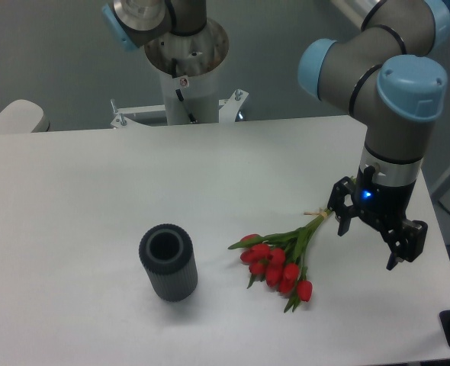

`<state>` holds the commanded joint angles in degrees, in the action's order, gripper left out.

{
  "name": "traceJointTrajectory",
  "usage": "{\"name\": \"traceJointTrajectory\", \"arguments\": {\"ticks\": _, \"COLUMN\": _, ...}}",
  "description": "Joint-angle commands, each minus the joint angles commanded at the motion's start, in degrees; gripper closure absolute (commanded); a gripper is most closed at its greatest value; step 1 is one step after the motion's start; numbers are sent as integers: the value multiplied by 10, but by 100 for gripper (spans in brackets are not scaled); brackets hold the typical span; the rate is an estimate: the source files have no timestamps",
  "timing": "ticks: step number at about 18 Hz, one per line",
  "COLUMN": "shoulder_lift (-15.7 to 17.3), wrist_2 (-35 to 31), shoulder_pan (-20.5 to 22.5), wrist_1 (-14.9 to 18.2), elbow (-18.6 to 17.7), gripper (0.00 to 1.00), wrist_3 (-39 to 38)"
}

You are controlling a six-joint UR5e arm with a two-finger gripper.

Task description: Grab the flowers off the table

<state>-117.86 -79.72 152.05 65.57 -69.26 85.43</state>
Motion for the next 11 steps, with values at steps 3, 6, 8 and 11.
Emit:
{"name": "traceJointTrajectory", "arguments": {"ticks": 3, "shoulder_lift": 6, "wrist_2": 1, "shoulder_pan": 1, "wrist_1": -2, "elbow": -11, "gripper": 0, "wrist_3": 1}}
{"name": "traceJointTrajectory", "arguments": {"ticks": 6, "shoulder_lift": 7, "wrist_2": 0, "shoulder_pan": 0, "wrist_1": -3, "elbow": -19, "gripper": 0, "wrist_3": 0}}
{"name": "traceJointTrajectory", "arguments": {"ticks": 8, "shoulder_lift": 7, "wrist_2": -1, "shoulder_pan": -1, "wrist_1": -3, "elbow": -19, "gripper": 0, "wrist_3": -3}}
{"name": "traceJointTrajectory", "arguments": {"ticks": 11, "shoulder_lift": 9, "wrist_2": -3, "shoulder_pan": -2, "wrist_1": 0, "elbow": -26, "gripper": 0, "wrist_3": -18}}
